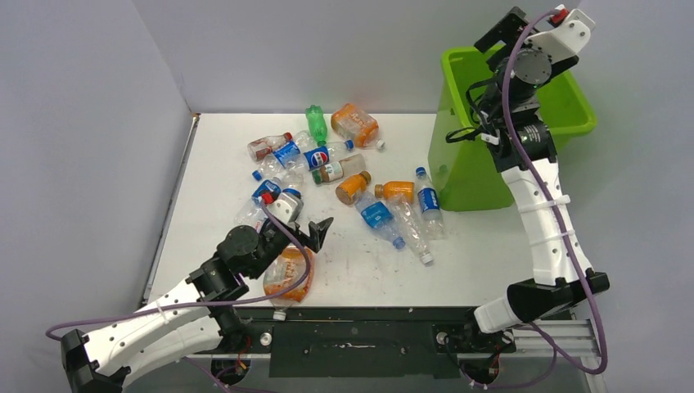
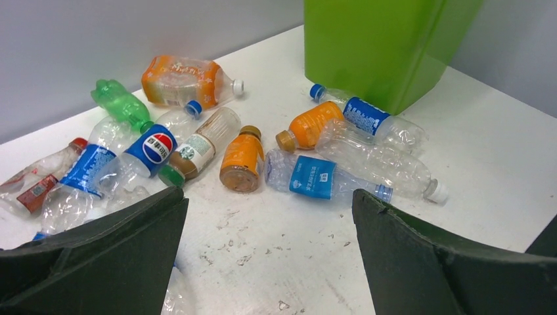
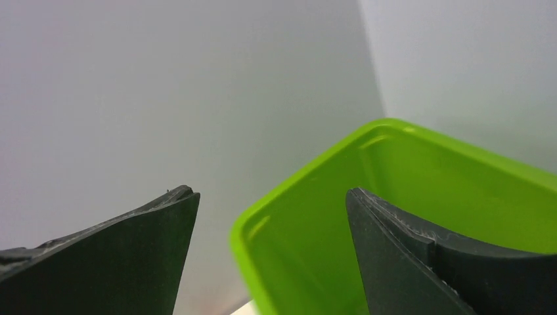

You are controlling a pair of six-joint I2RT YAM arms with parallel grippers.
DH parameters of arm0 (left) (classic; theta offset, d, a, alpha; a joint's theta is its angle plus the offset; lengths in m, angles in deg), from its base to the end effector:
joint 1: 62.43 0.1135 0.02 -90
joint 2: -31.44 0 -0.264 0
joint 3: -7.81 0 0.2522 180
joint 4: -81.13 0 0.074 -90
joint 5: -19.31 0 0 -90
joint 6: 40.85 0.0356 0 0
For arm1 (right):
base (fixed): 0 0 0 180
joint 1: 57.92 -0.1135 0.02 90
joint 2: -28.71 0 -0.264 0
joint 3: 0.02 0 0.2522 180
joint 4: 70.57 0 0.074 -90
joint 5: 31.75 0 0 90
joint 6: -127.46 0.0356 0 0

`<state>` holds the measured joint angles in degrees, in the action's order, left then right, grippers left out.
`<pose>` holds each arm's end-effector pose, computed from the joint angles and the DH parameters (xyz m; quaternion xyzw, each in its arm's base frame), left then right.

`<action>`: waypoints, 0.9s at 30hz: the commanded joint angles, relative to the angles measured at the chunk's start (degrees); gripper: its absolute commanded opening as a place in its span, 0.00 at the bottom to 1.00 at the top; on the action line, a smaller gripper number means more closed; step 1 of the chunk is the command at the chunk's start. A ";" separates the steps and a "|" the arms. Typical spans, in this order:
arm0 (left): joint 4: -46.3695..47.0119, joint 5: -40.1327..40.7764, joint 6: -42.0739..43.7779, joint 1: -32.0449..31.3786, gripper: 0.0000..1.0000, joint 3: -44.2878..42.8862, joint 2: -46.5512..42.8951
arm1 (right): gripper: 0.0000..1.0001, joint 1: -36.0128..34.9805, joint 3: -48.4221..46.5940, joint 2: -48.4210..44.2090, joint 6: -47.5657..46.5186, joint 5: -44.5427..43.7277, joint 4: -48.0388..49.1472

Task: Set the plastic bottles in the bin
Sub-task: Place the plastic bottle in the trash bin.

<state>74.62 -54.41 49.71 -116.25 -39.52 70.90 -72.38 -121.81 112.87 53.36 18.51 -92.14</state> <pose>0.1109 -0.1347 0.3184 0.2259 0.6615 -0.2290 0.6775 0.2868 0.0504 0.5582 0.2786 0.5621 -0.0005 0.7787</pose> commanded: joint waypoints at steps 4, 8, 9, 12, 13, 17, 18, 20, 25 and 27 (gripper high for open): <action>-7.05 7.05 -4.78 0.30 0.96 -7.86 4.30 | 0.86 -11.45 1.99 -9.63 5.96 11.82 -3.48; -10.96 11.64 -7.27 0.29 0.96 -9.59 5.53 | 0.86 -12.09 22.96 -19.75 12.13 27.60 2.74; -12.64 12.99 -9.31 0.30 0.96 -10.34 5.72 | 0.86 -12.44 28.70 -21.69 13.49 31.22 4.69; -24.60 16.44 -18.41 0.60 0.96 -14.07 6.60 | 0.86 -13.81 42.06 -26.12 16.61 38.93 7.23; -29.23 16.88 -22.18 0.81 0.96 -16.26 7.33 | 0.86 -14.44 46.07 -27.24 17.31 42.11 7.33; -42.48 18.42 -33.51 1.56 0.96 -19.81 7.49 | 0.86 -18.40 61.00 -30.30 20.31 48.62 13.01; -42.97 18.25 -35.08 1.97 0.96 -18.74 6.35 | 0.86 -19.84 63.62 -30.58 20.71 49.57 14.07; -41.77 16.72 -37.84 3.28 0.96 -15.08 3.90 | 0.86 -23.97 67.88 -30.67 21.04 49.19 16.16; -40.37 6.84 -46.40 10.08 0.96 -6.50 4.17 | 0.86 -33.42 73.28 -26.68 21.47 47.42 19.04; -40.45 5.76 -49.35 11.02 0.96 -4.19 4.76 | 0.86 -35.88 75.54 -24.66 22.84 48.31 22.08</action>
<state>36.08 -42.85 10.01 -107.60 -47.41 74.05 -104.64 -48.57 85.68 73.49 65.19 -80.73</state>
